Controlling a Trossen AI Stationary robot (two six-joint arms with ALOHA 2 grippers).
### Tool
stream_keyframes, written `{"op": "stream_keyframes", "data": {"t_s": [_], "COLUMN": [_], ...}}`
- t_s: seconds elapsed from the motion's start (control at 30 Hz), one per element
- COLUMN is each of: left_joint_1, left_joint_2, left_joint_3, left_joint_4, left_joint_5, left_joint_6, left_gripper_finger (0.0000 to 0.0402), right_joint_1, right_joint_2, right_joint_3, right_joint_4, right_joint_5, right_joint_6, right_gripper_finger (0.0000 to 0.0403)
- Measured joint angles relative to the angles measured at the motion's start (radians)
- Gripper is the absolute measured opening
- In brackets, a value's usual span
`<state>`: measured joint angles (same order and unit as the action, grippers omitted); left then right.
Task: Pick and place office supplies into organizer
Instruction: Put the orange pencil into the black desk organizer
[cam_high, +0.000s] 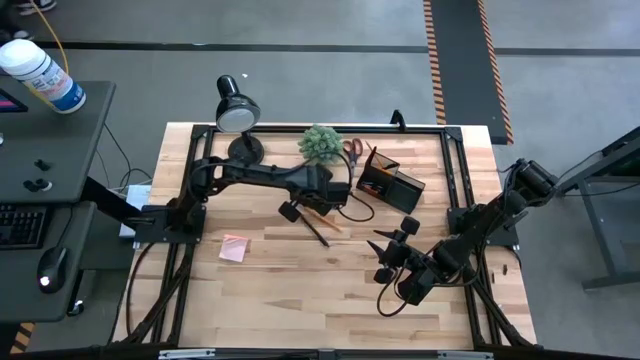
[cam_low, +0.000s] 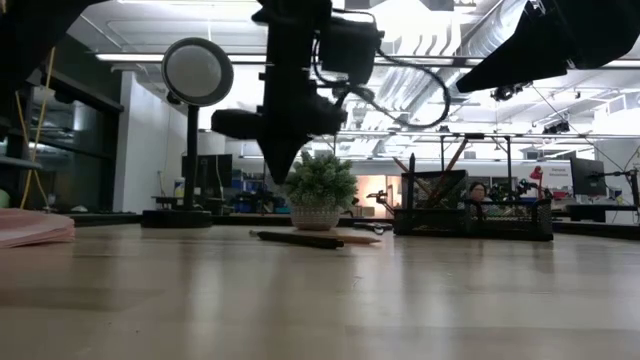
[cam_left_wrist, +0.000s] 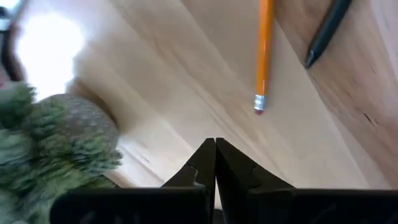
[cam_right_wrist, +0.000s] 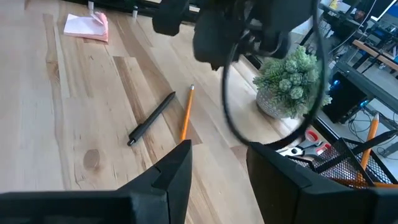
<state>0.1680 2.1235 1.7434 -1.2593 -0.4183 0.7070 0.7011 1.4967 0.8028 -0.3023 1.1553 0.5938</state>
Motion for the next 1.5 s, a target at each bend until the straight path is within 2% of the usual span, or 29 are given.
{"op": "stream_keyframes", "data": {"t_s": [0.23, 0.6, 0.7, 0.97, 1.07, 1.17, 1.23, 1.5], "left_joint_1": [0.002, 0.023, 0.037, 0.039, 0.024, 0.019, 0.022, 0.075], "left_joint_2": [-0.001, -0.001, -0.002, -0.053, -0.117, -0.214, -0.289, -0.596], "left_joint_3": [0.009, -0.094, -0.114, -0.19, -0.253, -0.334, -0.406, -0.787], "left_joint_4": [0.001, -0.045, -0.048, -0.001, 0.039, 0.112, 0.204, 0.691], "left_joint_5": [0.06, 0.145, 0.142, 0.163, 0.112, 0.118, 0.177, 0.341], "left_joint_6": [-0.031, -0.141, -0.198, -0.313, -0.342, -0.37, -0.376, -0.402], "left_gripper_finger": [0.0001, 0.0031, 0.0036, 0.0005, 0.0004, 0.0002, 0.0004, 0.0002], "right_joint_1": [0.0, 0.0, 0.0, 0.0, 0.0, 0.0, 0.0, 0.0], "right_joint_2": [0.0, 0.0, 0.0, 0.0, 0.0, 0.0, 0.0, 0.0], "right_joint_3": [0.0, 0.0, 0.0, 0.0, 0.0, 0.0, 0.0, 0.0], "right_joint_4": [0.0, 0.0, 0.0, -0.006, -0.009, -0.01, -0.011, -0.008], "right_joint_5": [-0.006, -0.013, -0.014, -0.022, -0.029, -0.029, -0.028, -0.022], "right_joint_6": [0.0, 0.0, 0.0, 0.0, 0.006, 0.007, 0.008, 0.009], "right_gripper_finger": [0.0145, 0.0145, 0.0145, 0.0145, 0.0145, 0.0145, 0.0145, 0.0145]}}
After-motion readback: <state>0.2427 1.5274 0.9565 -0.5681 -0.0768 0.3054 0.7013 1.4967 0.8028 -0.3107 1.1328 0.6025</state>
